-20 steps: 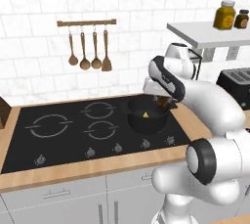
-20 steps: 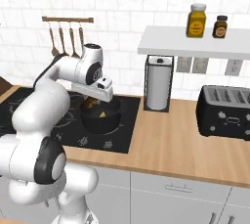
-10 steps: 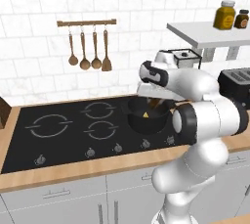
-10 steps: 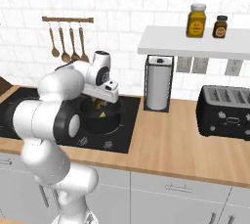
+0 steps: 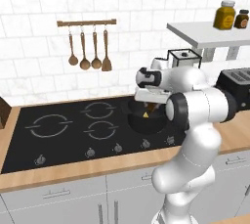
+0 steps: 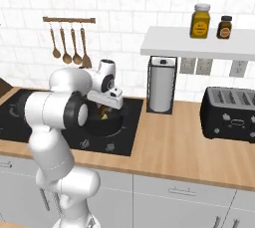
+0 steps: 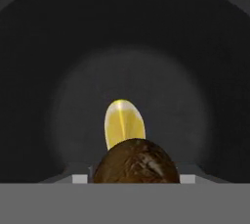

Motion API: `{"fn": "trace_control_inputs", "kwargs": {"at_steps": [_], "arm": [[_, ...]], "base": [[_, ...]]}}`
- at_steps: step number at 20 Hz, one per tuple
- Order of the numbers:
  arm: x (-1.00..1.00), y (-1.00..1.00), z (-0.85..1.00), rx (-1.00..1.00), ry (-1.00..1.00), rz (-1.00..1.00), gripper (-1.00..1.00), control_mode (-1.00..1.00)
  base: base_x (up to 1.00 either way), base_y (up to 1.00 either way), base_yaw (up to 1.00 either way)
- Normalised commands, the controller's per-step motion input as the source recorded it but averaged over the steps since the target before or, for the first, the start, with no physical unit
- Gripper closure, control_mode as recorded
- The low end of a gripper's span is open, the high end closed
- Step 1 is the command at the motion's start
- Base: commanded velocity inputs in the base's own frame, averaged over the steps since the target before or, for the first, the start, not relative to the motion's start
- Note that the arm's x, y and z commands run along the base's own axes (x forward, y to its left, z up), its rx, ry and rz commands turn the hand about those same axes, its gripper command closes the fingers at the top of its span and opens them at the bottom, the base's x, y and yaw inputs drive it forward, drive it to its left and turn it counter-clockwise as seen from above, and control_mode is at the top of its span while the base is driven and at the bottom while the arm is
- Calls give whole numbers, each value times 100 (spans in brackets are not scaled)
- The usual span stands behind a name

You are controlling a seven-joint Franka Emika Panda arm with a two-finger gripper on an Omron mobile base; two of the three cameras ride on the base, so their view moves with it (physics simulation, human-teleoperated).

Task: Put the mushroom and lemon wedge in the pot. Retrieve the spatula and lightly stir the vegetables in the pot.

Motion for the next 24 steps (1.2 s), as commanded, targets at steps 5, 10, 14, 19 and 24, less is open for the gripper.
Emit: {"fn": "trace_control_inputs", "kwargs": {"at_steps": [5,10,14,19,24], "arm": [[24,3,-20,0,4,0,100,-100],[42,13,-31,-1,8,0,-100,-100],[22,-10,12,6,-3,0,-100,-100],[-76,-6,31,1,-9,0,-100,-100],[-100,1,58,0,-6,0,-100,-100]], "base": [[0,0,0],[0,0,0],[0,0,0],[0,0,0],[0,0,0]]}}
